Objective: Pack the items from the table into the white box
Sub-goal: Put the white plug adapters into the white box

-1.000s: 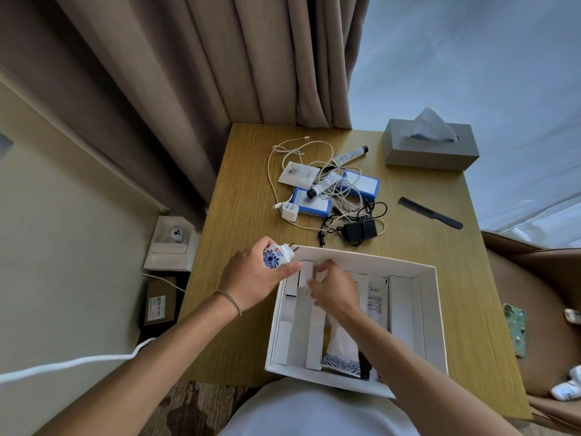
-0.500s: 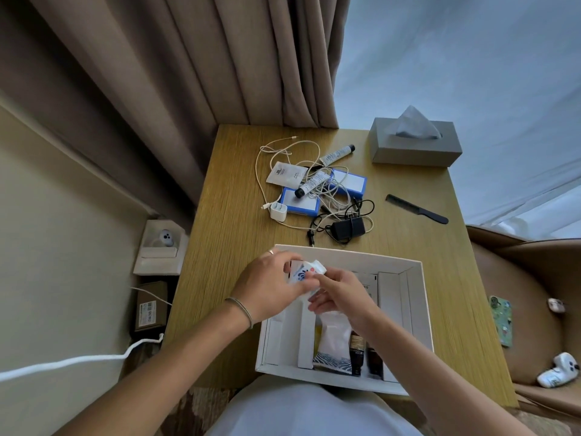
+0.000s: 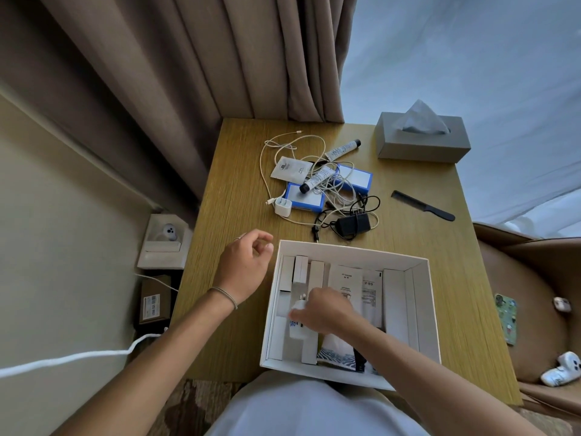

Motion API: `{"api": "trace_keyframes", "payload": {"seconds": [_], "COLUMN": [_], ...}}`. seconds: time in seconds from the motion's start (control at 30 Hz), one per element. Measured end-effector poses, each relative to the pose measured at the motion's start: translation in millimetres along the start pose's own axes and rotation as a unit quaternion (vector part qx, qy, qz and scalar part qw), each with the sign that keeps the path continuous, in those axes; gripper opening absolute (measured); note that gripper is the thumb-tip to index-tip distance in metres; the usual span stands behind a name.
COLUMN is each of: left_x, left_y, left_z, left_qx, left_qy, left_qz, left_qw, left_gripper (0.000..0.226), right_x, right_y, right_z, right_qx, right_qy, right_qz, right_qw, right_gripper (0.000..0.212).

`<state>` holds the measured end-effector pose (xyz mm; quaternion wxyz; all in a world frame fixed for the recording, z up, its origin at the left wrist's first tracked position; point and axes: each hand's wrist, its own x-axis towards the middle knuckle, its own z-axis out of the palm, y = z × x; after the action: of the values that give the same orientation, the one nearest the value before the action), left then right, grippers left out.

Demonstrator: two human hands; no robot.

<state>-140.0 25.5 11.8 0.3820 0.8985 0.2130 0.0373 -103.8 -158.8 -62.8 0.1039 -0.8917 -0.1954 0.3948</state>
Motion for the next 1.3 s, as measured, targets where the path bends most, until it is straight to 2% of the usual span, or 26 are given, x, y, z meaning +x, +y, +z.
{"api": "trace_keyframes", "payload": {"seconds": [0.2,0.57,0.7,0.83,0.97,1.13,1.23,1.3], "left_x": [-2,0,1,2,3,4,4,4], "left_y": [-4,-10,-10,-10,-10,-12,-13,-13], "left_z": [0,3,3,4,5,7,9,11], "left_qx": [-0.001,0.008,0.009,0.002,0.002,0.002,0.004,0.007], "left_qy": [0.001,0.002,0.004,0.001,-0.002,-0.001,-0.008,-0.014], "left_qz": [-0.008,-0.016,-0.014,-0.012,-0.012,-0.010,-0.007,-0.004], "left_qw": [1.000,1.000,1.000,1.000,1.000,1.000,1.000,1.000], "left_gripper": [0.017,0.017,0.017,0.018,0.018,0.018,0.018,0.019], "right_x": [9,14,9,4,-4,-12,-9,-4], "right_y": [-7,-19,-11,-4,-7,-5,-5,0], "right_z": [9,6,5,3,13,29,27,19], "right_qx": [-0.055,-0.083,-0.085,-0.058,-0.020,-0.069,-0.110,-0.098], "right_qy": [0.022,0.133,0.088,0.016,0.074,0.153,0.137,0.086], "right_qz": [0.004,0.034,0.021,0.018,0.032,0.033,0.003,-0.014], "right_qw": [0.998,0.987,0.992,0.998,0.997,0.985,0.984,0.991], "right_gripper": [0.044,0.046,0.054,0.040,0.033,0.051,0.065,0.065]}}
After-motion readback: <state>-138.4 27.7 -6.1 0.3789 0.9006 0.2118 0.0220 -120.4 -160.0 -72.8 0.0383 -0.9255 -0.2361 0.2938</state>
